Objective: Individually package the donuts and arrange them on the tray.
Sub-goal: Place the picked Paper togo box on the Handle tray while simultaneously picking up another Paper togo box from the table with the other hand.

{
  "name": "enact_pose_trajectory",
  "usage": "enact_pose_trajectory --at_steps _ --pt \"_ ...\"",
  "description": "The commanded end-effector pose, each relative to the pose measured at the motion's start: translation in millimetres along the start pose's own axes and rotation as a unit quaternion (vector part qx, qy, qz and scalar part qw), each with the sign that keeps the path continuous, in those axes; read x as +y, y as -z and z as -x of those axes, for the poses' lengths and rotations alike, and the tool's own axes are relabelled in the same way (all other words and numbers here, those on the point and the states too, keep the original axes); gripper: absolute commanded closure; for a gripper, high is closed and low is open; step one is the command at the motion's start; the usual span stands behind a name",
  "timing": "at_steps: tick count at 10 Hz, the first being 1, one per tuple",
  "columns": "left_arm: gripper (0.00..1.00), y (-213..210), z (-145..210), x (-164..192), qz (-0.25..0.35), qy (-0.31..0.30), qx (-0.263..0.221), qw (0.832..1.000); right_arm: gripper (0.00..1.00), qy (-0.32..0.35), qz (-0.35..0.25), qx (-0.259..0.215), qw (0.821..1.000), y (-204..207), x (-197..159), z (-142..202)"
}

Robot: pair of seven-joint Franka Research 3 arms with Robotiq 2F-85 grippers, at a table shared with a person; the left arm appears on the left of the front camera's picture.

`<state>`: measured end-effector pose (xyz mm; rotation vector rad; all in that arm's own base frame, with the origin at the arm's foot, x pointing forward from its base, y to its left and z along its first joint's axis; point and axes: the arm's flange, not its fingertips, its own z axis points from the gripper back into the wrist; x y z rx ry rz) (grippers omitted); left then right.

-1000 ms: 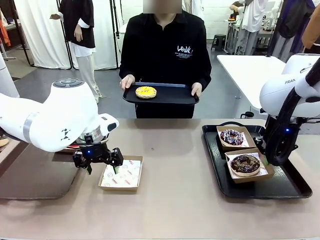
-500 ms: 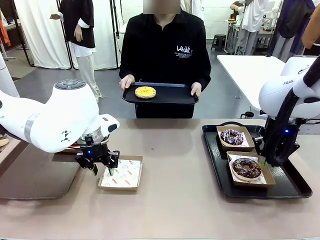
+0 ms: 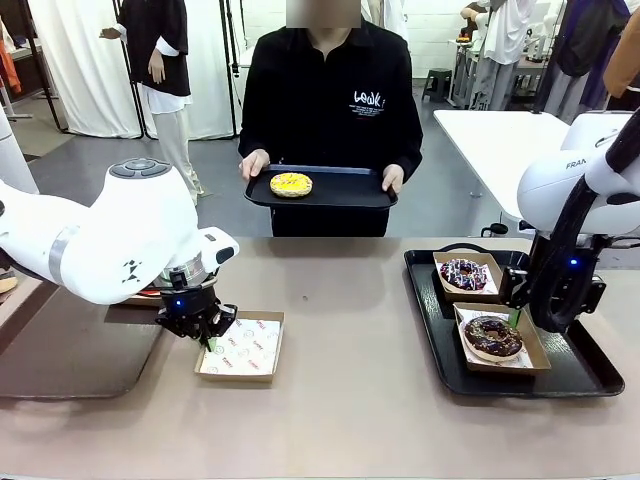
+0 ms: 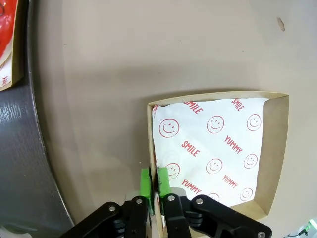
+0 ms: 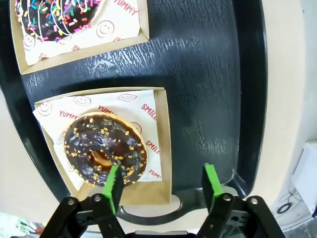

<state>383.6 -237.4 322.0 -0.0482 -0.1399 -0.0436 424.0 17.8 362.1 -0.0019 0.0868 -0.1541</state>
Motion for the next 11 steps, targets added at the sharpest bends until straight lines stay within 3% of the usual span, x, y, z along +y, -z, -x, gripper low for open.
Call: enact_pose_trajectory --at_steps 1,5,6,8,11 --pt "1.00 0.8 -2.5 -2.6 -0.008 -0.007 -0.015 1.000 0.00 -0.005 0.014 0.005 1.000 -2.4 -1.4 -4.7" --pt "1.00 -12.3 -0.6 -3.3 0.001 -0.003 -0.012 1.000 0.00 -0.006 0.004 0.001 1.000 -12.9 -10.5 -0.2" --pt "1.00 -19.9 -0.5 -3.8 0.010 -0.011 0.003 1.000 0.00 -0.017 -0.035 0.006 0.999 -25.3 -20.6 0.5" --pt "1.00 -55.2 -2.7 -9.3 0.014 -0.003 -0.017 1.000 0.00 -0.077 -0.191 0.025 0.978 -71.6 -73.5 -13.0" --pt "1.00 -103.1 -16.3 -23.8 0.039 0.003 -0.046 0.998 0.00 -0.093 -0.406 0.033 0.908 -102.4 -161.4 -58.5"
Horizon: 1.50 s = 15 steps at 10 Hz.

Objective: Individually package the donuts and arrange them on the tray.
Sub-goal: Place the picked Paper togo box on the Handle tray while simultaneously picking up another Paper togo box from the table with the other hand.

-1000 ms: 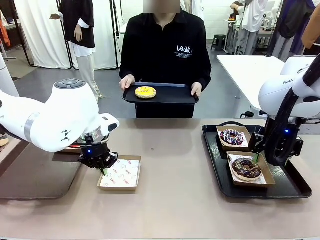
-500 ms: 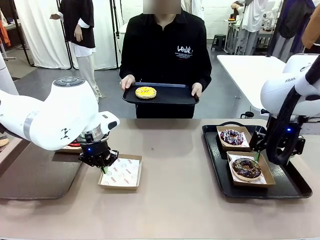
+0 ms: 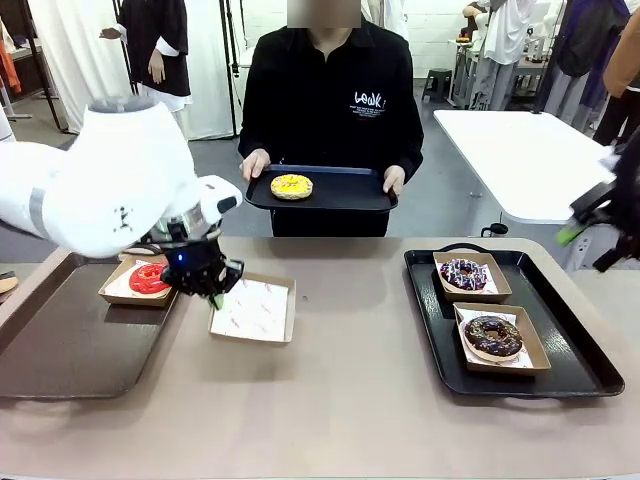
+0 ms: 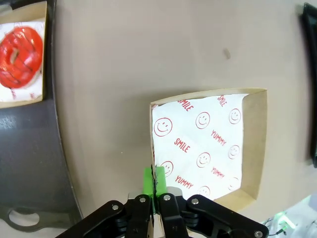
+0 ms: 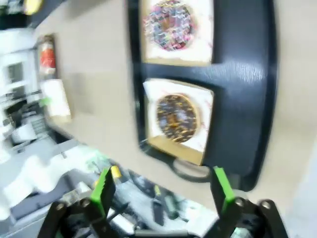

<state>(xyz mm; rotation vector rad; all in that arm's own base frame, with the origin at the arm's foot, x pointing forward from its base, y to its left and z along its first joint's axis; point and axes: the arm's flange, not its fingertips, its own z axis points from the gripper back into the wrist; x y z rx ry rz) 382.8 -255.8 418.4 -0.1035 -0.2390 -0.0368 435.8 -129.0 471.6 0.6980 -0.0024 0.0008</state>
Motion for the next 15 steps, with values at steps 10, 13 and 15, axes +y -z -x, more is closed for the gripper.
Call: enact_pose_trajectory --at_steps 10,13,15 --pt "1.00 -89.3 -76.4 -37.1 -0.017 -0.049 -0.066 0.996 0.00 0.062 -0.260 -0.075 0.961 -4.8 -173.3 27.0" --pt "1.00 -82.9 -96.2 -43.2 -0.034 -0.056 -0.064 0.996 0.00 0.077 -0.248 -0.066 0.963 -1.4 -178.8 43.9" --pt "1.00 -78.4 -105.8 -48.6 -0.050 -0.043 -0.064 0.996 0.00 0.068 -0.233 -0.067 0.968 0.6 -174.9 43.6"
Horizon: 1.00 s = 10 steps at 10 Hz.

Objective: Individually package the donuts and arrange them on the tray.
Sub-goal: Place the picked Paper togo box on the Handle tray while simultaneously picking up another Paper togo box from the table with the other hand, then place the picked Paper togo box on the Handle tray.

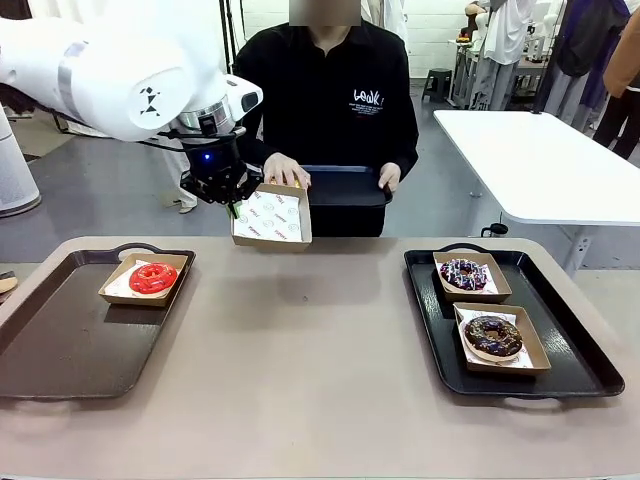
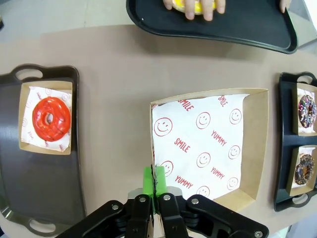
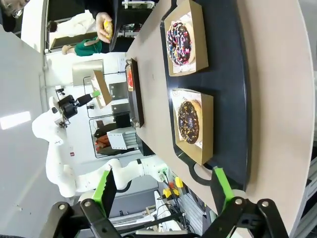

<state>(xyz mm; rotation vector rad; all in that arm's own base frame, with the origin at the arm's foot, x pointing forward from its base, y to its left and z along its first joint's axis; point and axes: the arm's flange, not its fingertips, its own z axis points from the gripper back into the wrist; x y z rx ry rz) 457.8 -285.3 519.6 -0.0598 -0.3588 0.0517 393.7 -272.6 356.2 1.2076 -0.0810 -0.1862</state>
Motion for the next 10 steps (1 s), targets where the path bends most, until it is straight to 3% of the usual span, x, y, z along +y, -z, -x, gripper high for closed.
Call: enact_pose_trajectory --at_steps 1,3,6,7,10 --pt "1.00 0.6 -9.0 -15.4 -0.027 0.009 0.001 1.000 0.00 0.002 -0.005 0.002 1.000 -2.1 -1.2 0.2" --pt "1.00 5.0 -10.4 -15.1 -0.021 0.043 0.029 0.998 0.00 0.002 -0.005 0.002 1.000 -2.1 -1.2 0.2" --pt "1.00 5.4 -4.4 -5.9 0.001 0.045 0.056 0.997 0.00 0.002 -0.005 0.002 1.000 -2.1 -1.2 0.2" --pt "1.00 12.2 -4.0 -14.6 -0.016 0.037 0.030 0.999 0.00 0.002 -0.005 0.002 1.000 -2.1 -1.2 0.2" --pt "1.00 12.2 -4.0 -14.6 -0.016 0.037 0.030 0.999 0.00 0.002 -0.005 0.002 1.000 -2.1 -1.2 0.2"
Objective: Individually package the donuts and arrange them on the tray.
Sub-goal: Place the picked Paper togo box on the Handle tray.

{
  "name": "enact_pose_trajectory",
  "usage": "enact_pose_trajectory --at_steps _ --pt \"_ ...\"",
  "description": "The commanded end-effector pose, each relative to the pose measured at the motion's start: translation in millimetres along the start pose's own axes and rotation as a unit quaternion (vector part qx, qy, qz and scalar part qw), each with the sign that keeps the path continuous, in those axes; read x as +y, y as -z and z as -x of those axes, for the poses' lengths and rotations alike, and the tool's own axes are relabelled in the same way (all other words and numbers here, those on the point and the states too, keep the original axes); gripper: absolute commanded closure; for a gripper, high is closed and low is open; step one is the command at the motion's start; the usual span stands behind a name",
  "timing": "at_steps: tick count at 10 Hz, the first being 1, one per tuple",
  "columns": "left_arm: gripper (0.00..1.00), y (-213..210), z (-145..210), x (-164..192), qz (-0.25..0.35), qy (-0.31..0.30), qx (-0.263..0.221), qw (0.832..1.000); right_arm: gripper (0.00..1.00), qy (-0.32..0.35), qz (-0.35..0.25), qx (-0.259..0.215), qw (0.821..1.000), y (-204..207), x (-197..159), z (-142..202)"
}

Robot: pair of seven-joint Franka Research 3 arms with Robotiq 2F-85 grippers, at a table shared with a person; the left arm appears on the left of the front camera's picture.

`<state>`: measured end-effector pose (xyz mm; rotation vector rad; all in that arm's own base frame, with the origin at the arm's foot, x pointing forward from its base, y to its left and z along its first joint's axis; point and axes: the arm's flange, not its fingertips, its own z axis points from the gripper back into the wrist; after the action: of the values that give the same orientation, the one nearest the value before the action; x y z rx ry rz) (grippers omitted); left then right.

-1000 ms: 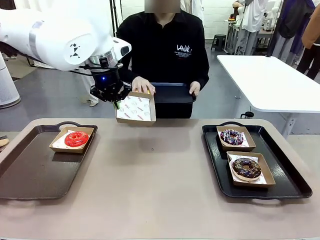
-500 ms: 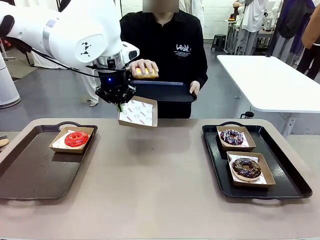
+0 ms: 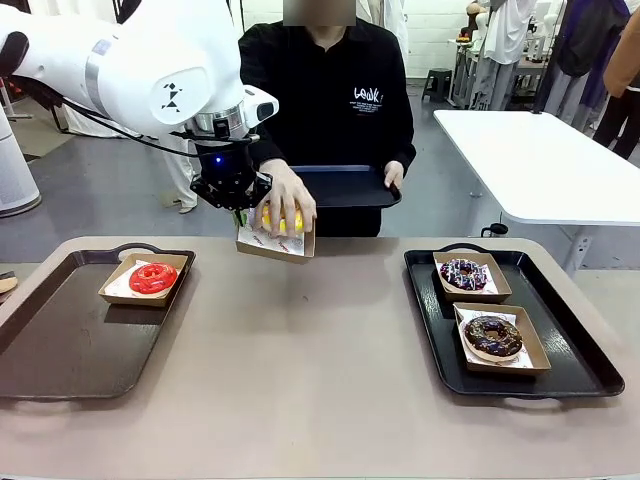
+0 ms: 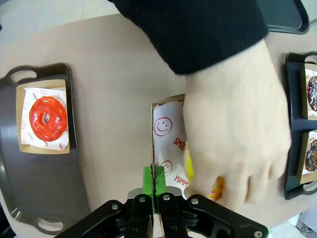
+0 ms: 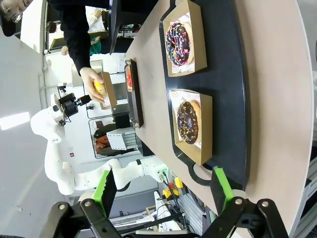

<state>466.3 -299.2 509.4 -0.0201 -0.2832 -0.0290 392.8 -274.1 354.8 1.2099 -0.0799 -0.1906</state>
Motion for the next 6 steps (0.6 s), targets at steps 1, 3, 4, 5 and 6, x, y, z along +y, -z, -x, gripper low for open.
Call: enact_pose_trajectory --at_steps 1,3,4,5,6 --pt "1.00 -1.1 -0.5 -1.1 -0.003 -0.005 -0.008 1.000 0.00 0.000 -0.004 0.002 1.000 -1.1 0.7 -0.3" --pt "1.00 -1.1 -0.5 -1.1 -0.003 -0.005 -0.008 1.000 0.00 0.000 -0.004 0.002 1.000 -1.1 0.7 -0.3" --pt "1.00 -1.1 -0.5 -1.1 -0.003 -0.005 -0.008 1.000 0.00 0.000 -0.004 0.002 1.000 -1.1 0.7 -0.3" --pt "1.00 -1.1 -0.5 -1.1 -0.003 -0.005 -0.008 1.000 0.00 0.000 -0.004 0.002 1.000 -1.1 0.7 -0.3" --pt "1.00 -1.1 -0.5 -1.1 -0.003 -0.005 -0.008 1.000 0.00 0.000 -0.004 0.002 1.000 -1.1 0.7 -0.3"
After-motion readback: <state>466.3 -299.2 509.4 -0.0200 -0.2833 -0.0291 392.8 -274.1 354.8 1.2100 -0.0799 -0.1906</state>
